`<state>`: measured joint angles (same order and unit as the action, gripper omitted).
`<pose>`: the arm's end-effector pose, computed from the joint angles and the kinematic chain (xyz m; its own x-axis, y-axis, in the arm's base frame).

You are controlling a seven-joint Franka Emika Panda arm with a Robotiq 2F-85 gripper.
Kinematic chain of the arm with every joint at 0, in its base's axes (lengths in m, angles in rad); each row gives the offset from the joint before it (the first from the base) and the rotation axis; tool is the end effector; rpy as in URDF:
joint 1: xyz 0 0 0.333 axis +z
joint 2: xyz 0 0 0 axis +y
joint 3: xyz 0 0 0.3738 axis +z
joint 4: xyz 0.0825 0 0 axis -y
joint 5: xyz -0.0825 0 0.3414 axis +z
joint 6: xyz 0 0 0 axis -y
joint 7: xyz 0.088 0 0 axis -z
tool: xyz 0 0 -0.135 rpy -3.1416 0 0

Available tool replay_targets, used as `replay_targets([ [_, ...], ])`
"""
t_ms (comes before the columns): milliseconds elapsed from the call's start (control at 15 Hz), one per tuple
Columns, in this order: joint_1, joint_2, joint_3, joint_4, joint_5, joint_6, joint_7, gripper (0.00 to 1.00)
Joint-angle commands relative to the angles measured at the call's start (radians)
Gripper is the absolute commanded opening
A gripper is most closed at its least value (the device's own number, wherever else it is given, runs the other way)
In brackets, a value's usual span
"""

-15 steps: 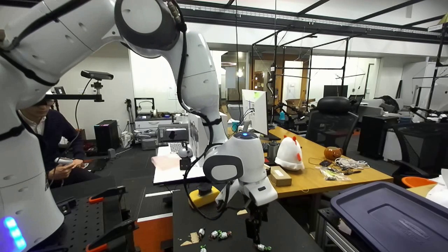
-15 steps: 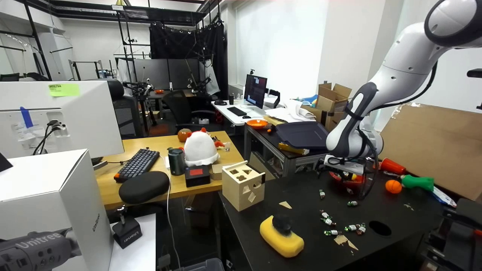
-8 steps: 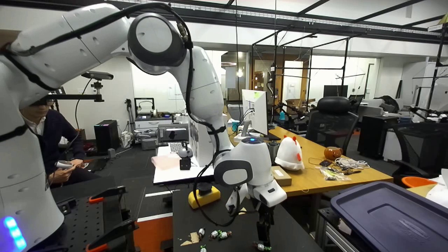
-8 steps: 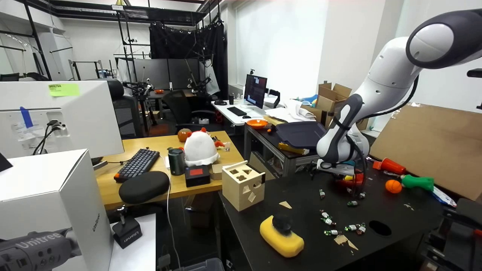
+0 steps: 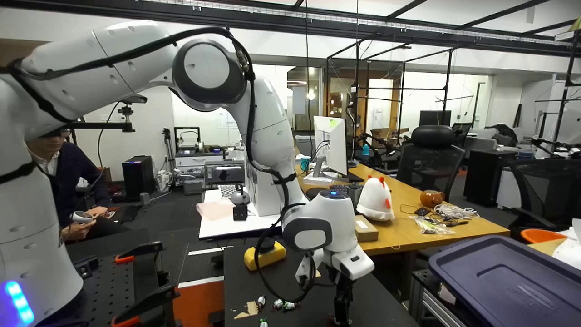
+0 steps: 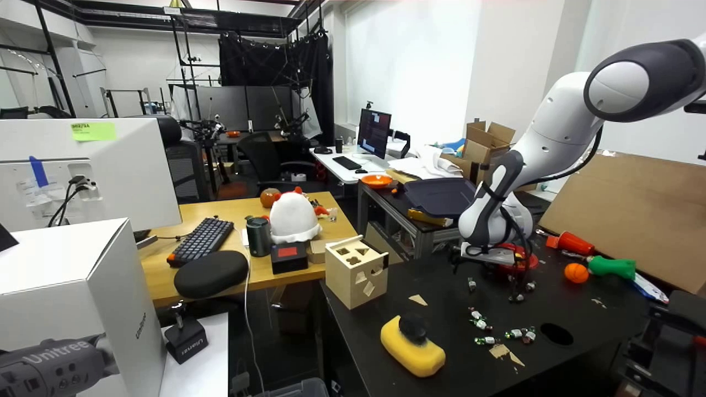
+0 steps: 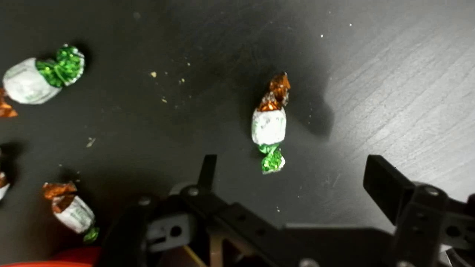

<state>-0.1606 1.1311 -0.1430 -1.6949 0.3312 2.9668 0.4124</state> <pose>0.6317 -0.2075 0.0042 0.5737 -0.8029 0.1619 -0.8081 -0.5871 -0.0483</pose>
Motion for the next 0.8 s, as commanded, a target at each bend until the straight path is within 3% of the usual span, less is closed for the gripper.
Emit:
replay_targets([
  [0, -0.014, 0.027, 0.005, 0.056, -0.008, -0.067, -0.025, 1.0],
  [200, -0.016, 0.043, 0.009, 0.08, -0.01, -0.101, -0.026, 1.0],
  [267, -0.021, 0.046, 0.014, 0.087, -0.008, -0.115, -0.028, 0.93],
  [333, -0.023, 0.051, 0.015, 0.095, -0.009, -0.131, -0.029, 0.72],
  [467, -0.024, 0.057, 0.012, 0.107, -0.007, -0.156, -0.024, 0.68],
  [733, -0.017, 0.051, -0.009, 0.119, -0.006, -0.209, -0.001, 0.4],
])
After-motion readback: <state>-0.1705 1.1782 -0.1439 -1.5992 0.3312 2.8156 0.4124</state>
